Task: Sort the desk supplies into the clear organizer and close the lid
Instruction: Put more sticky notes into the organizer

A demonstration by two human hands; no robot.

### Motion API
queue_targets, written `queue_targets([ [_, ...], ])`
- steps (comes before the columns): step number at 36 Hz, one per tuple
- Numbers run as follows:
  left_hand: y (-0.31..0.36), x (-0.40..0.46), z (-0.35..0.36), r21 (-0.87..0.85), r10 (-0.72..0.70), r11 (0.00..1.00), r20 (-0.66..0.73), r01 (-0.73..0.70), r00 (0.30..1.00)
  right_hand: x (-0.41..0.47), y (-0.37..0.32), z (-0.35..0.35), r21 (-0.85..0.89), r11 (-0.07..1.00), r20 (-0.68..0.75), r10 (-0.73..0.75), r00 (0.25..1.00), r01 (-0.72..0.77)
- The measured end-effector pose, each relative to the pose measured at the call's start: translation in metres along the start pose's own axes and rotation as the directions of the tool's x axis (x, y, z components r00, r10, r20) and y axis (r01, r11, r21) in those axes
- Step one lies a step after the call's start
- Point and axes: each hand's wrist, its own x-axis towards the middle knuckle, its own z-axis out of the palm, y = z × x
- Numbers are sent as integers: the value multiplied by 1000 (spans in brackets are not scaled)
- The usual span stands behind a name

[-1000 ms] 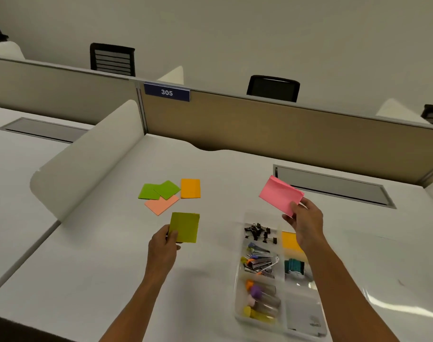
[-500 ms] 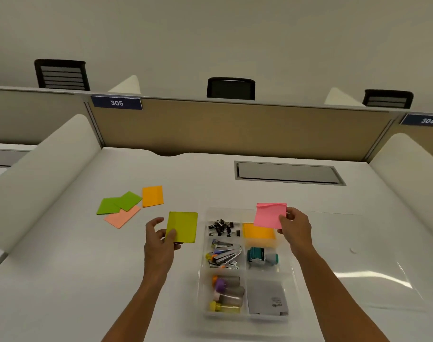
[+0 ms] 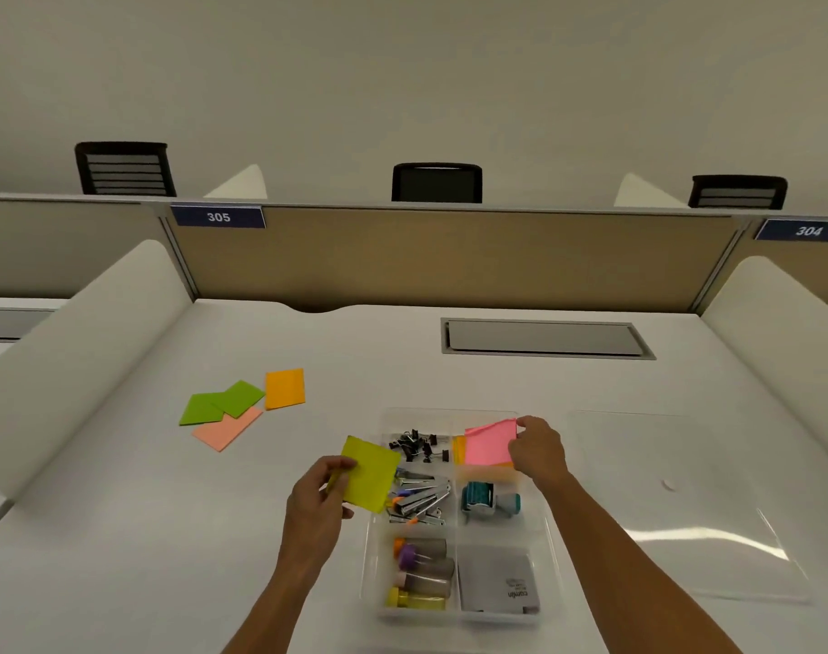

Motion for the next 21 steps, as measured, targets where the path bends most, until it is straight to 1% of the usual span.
queue_targets([
  [4,2,-2,5,58,-3,998,30,1,1000,-1,-5,-2,-173,984,35,-34,999,40],
  [7,6,-2,10,76,-7,997,44,4,999,-5,-9,-4,-274,960,18,-48,999,51],
  [11,11,-3,18,85,-10,996,62,5,998,-12,-13,-9,-335,940,-5,-69,998,63],
  [13,13,-2,22,78,-9,997,73,3,997,-13,-15,-11,-307,950,13,-65,998,66],
  [15,16,-2,27,66,-15,998,87,9,996,-13,-15,-12,-237,967,49,-86,995,95],
  [17,19,-2,33,64,-16,998,105,9,994,-12,-16,-12,-140,976,92,-157,983,169],
  [19,21,-1,39,65,-9,998,128,1,992,-14,-18,-12,-45,964,117,-256,960,263],
  [21,21,2,46,61,-7,998,148,-2,989,-20,-22,-12,49,945,131,-326,936,322],
])
